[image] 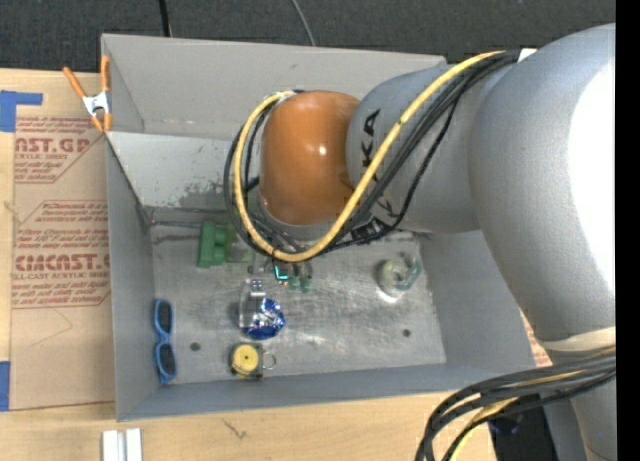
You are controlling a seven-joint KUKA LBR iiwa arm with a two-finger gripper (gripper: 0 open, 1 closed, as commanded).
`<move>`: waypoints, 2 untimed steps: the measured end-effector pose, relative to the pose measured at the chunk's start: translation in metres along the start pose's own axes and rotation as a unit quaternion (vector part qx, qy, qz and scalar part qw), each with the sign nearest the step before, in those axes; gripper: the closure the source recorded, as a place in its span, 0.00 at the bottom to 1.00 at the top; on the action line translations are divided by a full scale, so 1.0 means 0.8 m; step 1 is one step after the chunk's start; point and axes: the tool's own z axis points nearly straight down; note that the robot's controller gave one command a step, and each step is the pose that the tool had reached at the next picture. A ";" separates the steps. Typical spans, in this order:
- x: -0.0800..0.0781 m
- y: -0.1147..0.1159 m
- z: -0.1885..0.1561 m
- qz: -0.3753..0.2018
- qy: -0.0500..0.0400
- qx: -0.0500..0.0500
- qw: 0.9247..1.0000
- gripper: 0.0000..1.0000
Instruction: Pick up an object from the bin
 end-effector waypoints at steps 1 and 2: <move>0.067 -0.069 0.077 -0.208 -0.009 0.000 0.978 0.00; 0.066 -0.067 0.075 -0.208 -0.009 -0.001 0.978 1.00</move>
Offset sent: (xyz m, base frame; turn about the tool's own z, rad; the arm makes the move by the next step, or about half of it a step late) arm -0.0564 -0.0557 -0.0626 -0.4197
